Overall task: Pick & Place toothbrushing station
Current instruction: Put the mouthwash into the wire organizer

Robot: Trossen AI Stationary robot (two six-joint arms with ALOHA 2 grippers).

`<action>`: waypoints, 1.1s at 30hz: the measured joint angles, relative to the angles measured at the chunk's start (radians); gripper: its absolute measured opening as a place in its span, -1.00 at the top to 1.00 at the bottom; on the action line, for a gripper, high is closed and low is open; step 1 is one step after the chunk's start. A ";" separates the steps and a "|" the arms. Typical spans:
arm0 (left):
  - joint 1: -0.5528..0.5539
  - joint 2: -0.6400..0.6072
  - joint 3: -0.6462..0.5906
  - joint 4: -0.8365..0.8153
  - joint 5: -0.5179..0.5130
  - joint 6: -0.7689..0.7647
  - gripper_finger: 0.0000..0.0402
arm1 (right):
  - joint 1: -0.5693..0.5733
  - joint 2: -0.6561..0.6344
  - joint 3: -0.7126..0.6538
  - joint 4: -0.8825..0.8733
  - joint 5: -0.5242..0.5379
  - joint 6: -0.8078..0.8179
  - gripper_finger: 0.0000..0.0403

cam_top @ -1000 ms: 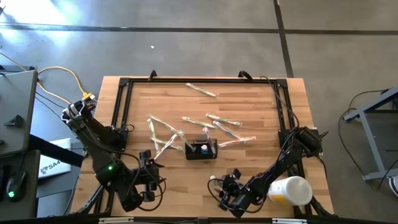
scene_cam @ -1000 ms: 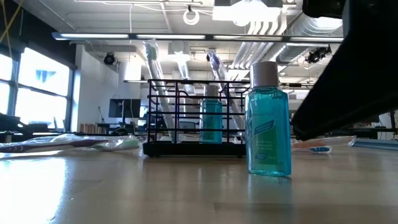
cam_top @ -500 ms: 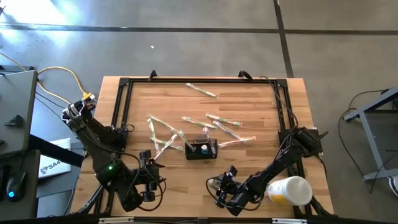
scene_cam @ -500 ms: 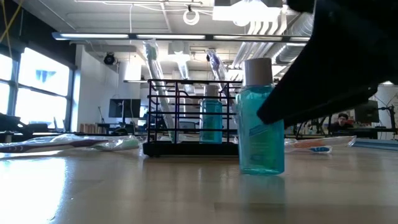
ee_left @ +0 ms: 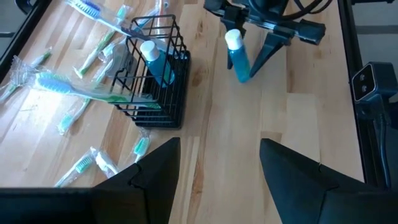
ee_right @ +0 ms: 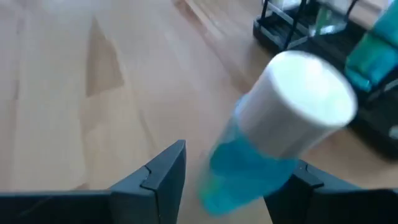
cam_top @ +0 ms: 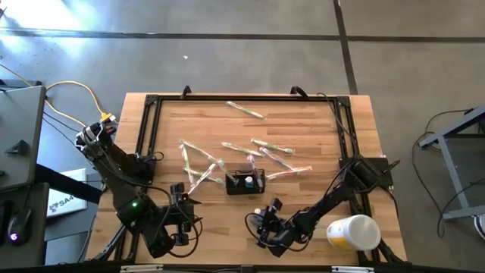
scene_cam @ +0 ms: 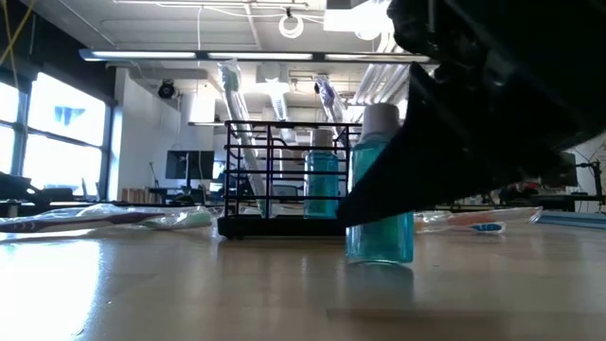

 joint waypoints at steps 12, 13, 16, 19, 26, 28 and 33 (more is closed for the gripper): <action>0.000 0.000 0.000 0.000 0.000 0.000 -0.07 | -0.027 0.000 0.000 0.036 -0.087 -0.054 0.59; 0.000 0.000 0.000 0.000 0.000 0.000 -0.07 | -0.027 0.000 0.000 0.036 -0.093 -0.060 0.66; 0.000 0.000 0.000 0.000 0.000 0.000 -0.07 | -0.026 0.000 0.001 0.041 -0.113 -0.067 0.69; 0.000 0.000 0.000 0.000 0.001 0.000 -0.07 | -0.027 0.000 0.001 0.043 -0.122 -0.067 0.69; 0.000 0.000 0.000 0.002 0.002 -0.002 -0.07 | -0.023 -0.058 -0.002 0.049 -0.138 -0.110 0.69; 0.000 0.001 0.000 0.003 0.005 -0.003 -0.07 | -0.022 -0.102 0.000 0.059 -0.125 -0.150 0.69; 0.000 0.031 0.000 0.011 0.020 -0.004 -0.07 | -0.049 -0.212 0.000 0.071 -0.091 -0.299 0.69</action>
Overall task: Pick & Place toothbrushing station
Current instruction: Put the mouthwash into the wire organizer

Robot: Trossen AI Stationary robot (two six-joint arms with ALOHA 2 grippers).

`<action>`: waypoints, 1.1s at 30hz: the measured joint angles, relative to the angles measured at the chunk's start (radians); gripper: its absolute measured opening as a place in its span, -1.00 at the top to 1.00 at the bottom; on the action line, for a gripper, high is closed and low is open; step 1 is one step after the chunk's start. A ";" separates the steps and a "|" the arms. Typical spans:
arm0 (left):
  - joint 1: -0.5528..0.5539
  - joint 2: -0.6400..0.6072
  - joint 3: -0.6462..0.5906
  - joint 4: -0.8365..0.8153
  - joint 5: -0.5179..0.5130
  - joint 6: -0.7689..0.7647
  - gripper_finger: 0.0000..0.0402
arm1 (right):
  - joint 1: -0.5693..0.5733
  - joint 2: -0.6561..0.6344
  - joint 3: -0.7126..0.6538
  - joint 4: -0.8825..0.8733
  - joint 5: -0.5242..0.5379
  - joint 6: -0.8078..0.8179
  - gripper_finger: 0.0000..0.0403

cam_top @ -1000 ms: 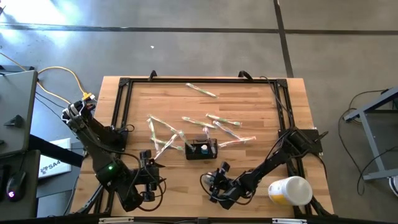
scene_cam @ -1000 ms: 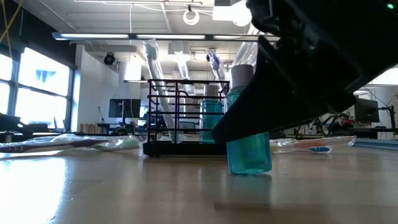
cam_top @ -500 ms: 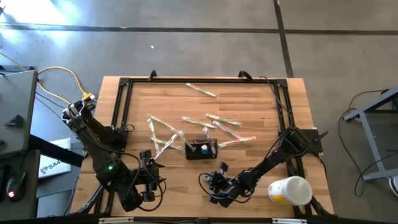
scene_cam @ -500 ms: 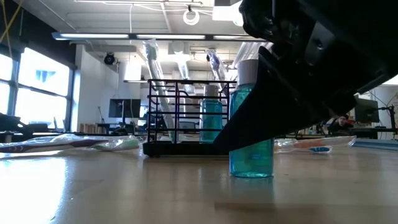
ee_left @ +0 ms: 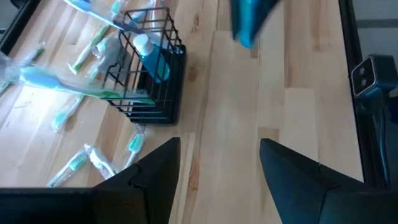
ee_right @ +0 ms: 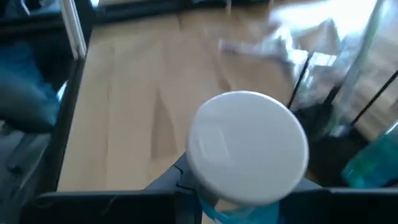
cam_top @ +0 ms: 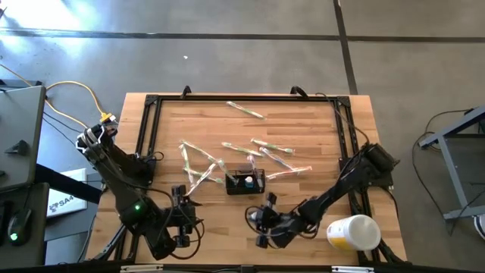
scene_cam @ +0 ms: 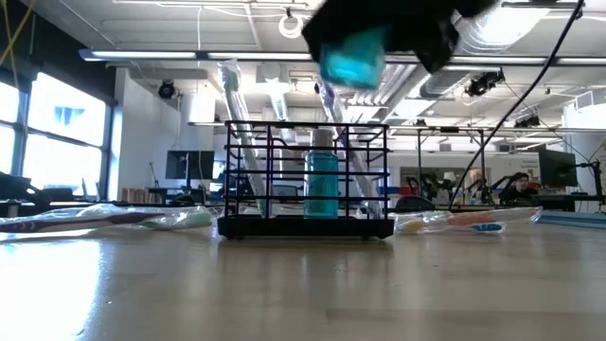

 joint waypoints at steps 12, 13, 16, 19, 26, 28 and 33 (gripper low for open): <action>-0.002 0.096 0.000 0.055 0.051 -0.001 -0.07 | -0.191 -0.063 0.001 0.012 -0.041 -0.150 0.69; -0.002 0.103 0.000 0.061 0.057 0.000 -0.07 | -0.201 -0.061 0.001 0.011 -0.049 -0.149 0.69; -0.003 0.117 0.000 0.064 0.066 -0.001 -0.07 | -0.205 -0.057 0.000 -0.006 -0.041 -0.154 0.69; -0.002 0.127 0.000 0.069 0.067 -0.001 -0.07 | -0.208 -0.058 0.000 -0.016 -0.044 -0.153 0.69; -0.002 0.130 0.000 0.083 0.068 0.000 -0.07 | -0.238 -0.030 0.000 -0.010 -0.065 -0.143 0.69; -0.002 0.130 0.000 0.093 0.070 0.001 -0.07 | -0.243 -0.030 0.000 -0.001 -0.068 -0.143 0.69; -0.002 0.130 0.000 0.094 0.085 0.003 -0.07 | -0.242 -0.032 0.001 -0.003 -0.067 -0.143 0.69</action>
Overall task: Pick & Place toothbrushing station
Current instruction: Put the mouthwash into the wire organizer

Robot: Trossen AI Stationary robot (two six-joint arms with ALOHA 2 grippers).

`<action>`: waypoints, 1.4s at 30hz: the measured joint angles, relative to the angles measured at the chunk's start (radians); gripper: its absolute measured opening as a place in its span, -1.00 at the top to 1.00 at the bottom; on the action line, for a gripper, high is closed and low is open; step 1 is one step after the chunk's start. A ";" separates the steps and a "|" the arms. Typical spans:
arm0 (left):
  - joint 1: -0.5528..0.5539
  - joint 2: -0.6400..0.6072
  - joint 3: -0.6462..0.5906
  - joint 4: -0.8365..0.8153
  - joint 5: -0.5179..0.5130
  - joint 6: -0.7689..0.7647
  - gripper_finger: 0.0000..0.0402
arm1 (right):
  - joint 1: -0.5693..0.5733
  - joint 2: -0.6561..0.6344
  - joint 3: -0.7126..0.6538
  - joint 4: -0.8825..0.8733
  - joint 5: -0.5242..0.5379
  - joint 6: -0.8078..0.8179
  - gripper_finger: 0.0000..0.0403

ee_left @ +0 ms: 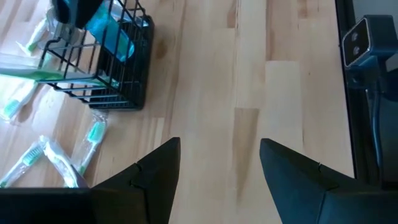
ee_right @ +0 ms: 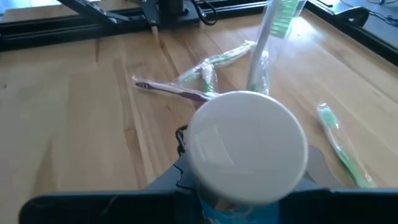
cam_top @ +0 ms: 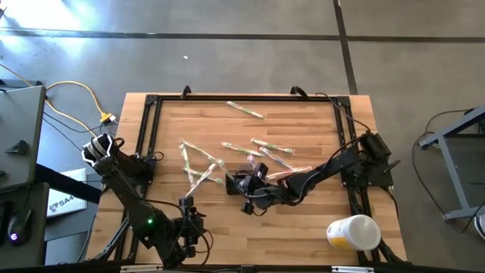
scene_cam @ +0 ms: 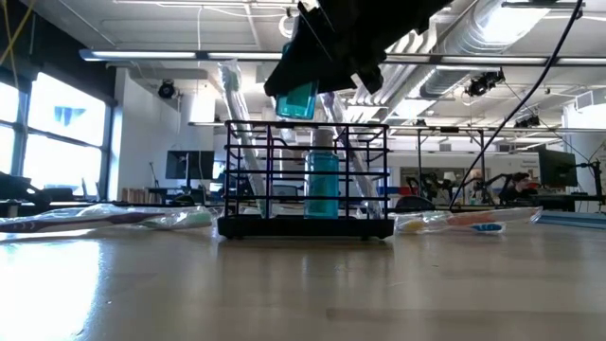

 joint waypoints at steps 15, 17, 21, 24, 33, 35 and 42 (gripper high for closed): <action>0.002 0.000 0.000 0.009 0.033 0.000 -0.07 | 0.065 -0.058 0.000 -0.009 -0.008 -0.003 0.69; 0.002 0.000 0.000 0.014 0.033 0.000 -0.07 | 0.091 -0.080 0.000 -0.019 -0.021 -0.003 0.69; 0.002 0.000 0.000 0.016 0.004 0.004 -0.07 | 0.152 -0.112 0.001 -0.017 -0.085 0.018 0.69; 0.002 0.000 0.000 0.020 -0.044 0.009 -0.07 | 0.204 -0.118 0.001 -0.014 -0.138 0.037 0.69; 0.002 0.001 -0.081 0.363 -0.240 0.229 -0.07 | 0.321 -0.091 -0.001 -0.046 -0.134 0.133 0.69; 0.003 0.001 -0.128 0.547 -0.263 0.335 -0.07 | 0.328 -0.084 0.001 -0.037 -0.123 0.151 0.69; 0.057 0.001 -0.306 1.127 -0.217 0.563 -0.07 | 0.320 -0.059 -0.001 -0.048 -0.080 0.155 0.69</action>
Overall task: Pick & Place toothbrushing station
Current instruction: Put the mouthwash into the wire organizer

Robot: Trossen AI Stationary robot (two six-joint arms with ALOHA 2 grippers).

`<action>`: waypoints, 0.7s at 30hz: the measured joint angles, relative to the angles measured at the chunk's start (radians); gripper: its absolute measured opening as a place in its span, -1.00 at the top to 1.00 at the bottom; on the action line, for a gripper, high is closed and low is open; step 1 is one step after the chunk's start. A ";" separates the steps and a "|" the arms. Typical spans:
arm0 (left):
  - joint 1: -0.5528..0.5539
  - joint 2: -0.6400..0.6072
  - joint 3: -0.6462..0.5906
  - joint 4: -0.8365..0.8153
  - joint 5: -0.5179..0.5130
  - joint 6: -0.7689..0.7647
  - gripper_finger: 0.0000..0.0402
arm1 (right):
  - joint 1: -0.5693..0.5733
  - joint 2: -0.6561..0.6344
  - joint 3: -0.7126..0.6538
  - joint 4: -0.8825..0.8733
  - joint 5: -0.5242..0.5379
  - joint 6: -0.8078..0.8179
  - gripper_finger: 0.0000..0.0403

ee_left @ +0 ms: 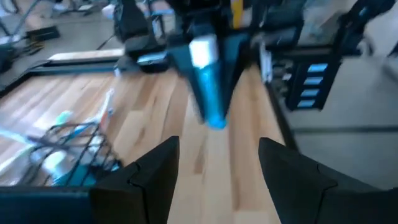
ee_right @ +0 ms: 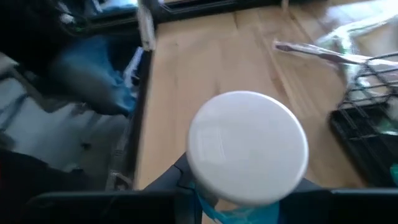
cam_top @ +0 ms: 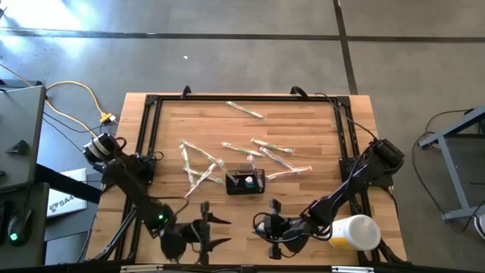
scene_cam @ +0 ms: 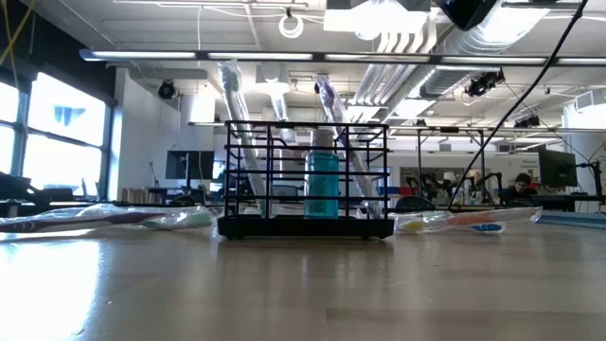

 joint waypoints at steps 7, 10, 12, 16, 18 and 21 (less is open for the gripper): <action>0.111 0.000 -0.100 0.328 0.212 0.066 -0.07 | -0.015 0.014 0.001 -0.001 0.050 -0.024 0.69; 0.164 0.016 -0.100 0.362 0.291 0.066 -0.07 | -0.022 0.014 0.001 -0.019 0.069 -0.030 0.69; 0.187 0.033 -0.100 0.383 0.311 0.067 -0.07 | -0.026 0.014 0.001 -0.020 0.069 -0.035 0.69; 0.229 0.067 -0.100 0.449 0.348 0.068 -0.07 | -0.035 0.014 0.001 -0.051 0.066 -0.033 0.69; 0.243 0.078 -0.100 0.474 0.366 0.076 -0.07 | -0.040 0.014 0.001 -0.060 0.066 -0.033 0.69; 0.258 0.085 -0.099 0.478 0.374 0.099 -0.07 | -0.042 0.014 0.001 -0.078 0.056 -0.034 0.69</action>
